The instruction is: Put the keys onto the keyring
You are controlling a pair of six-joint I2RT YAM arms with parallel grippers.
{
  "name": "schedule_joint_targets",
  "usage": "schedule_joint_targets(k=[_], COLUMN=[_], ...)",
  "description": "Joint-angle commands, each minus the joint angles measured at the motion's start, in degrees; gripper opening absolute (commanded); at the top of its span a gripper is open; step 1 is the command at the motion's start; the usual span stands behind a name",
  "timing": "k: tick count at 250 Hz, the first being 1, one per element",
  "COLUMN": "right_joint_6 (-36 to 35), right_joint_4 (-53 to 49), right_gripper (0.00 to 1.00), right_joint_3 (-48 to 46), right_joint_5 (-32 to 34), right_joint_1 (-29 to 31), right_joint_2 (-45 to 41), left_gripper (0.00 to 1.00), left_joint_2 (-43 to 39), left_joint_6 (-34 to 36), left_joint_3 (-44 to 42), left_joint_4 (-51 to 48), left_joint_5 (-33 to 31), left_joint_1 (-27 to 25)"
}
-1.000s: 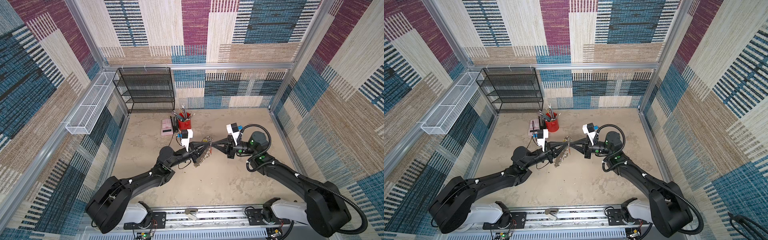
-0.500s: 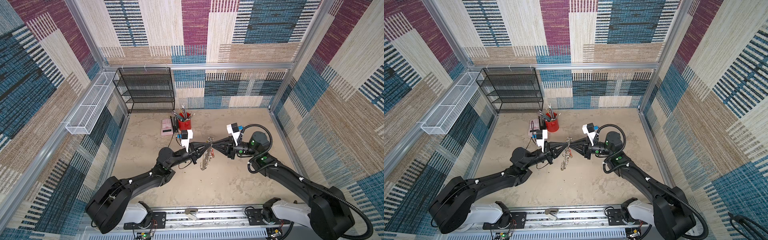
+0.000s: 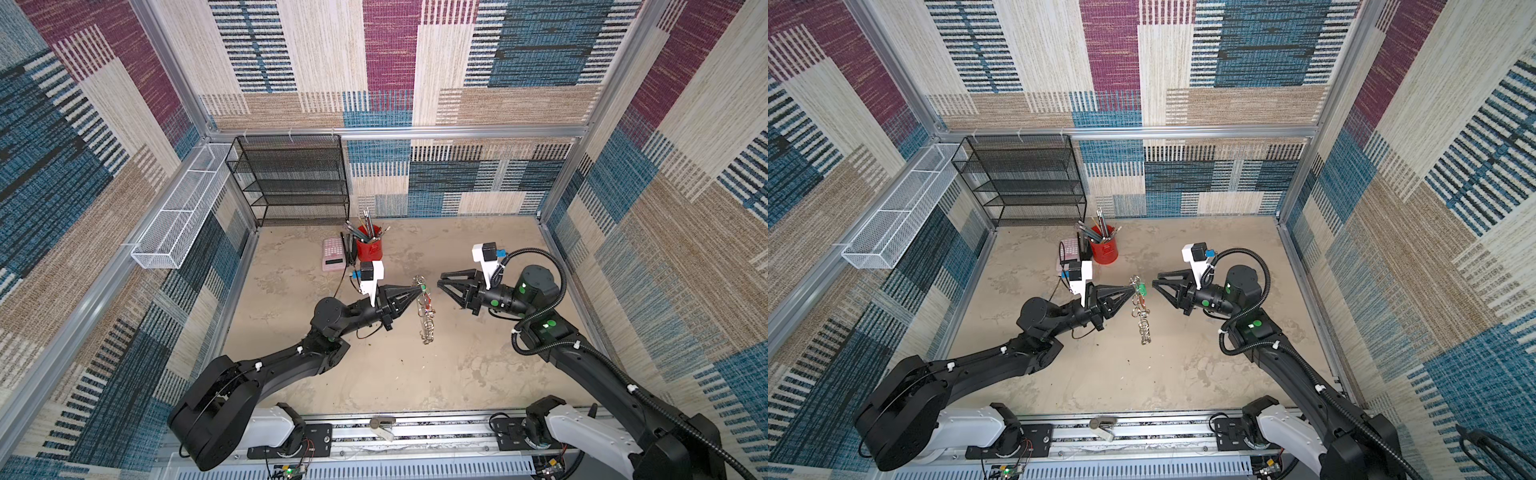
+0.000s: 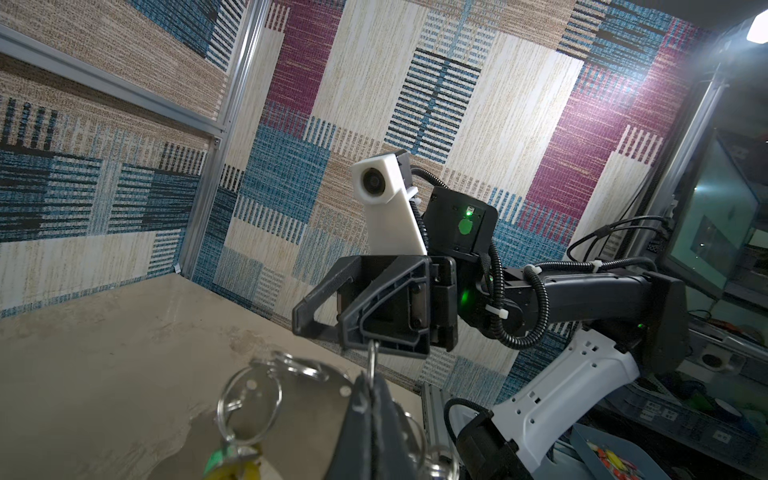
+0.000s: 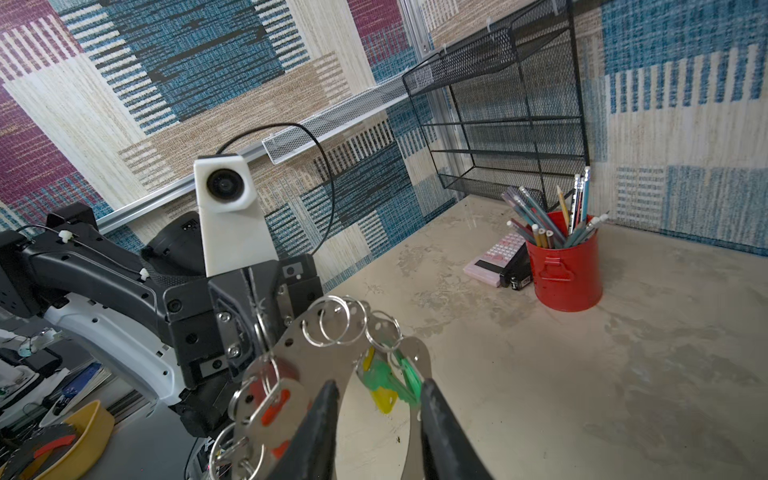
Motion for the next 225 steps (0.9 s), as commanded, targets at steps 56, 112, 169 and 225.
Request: schedule_joint_targets(k=[56,112,169,225], right_joint_6=[-2.1,-1.52,-0.67,-0.1], right_joint_4=[0.3,2.76,4.6,5.91], right_gripper=[0.47,0.44,0.35,0.27], right_joint_3=[5.23,2.9,1.5,1.28], right_joint_5=[-3.67,-4.48,-4.96,-5.58], right_joint_1=[4.8,5.36,5.36,5.36], right_joint_2=[1.83,3.31,3.92,4.86], left_gripper=[0.0,0.0,0.0,0.0], left_joint_2=[1.18,0.84,0.96,1.3], left_joint_6=[-2.48,-2.41,-2.34,-2.76], left_joint_3=[0.18,0.06,0.1,0.11], left_joint_4=[4.87,4.51,4.82,5.24], left_joint_5=[1.88,1.97,2.15,2.32], left_joint_1=[0.0,-0.04,-0.04,-0.04])
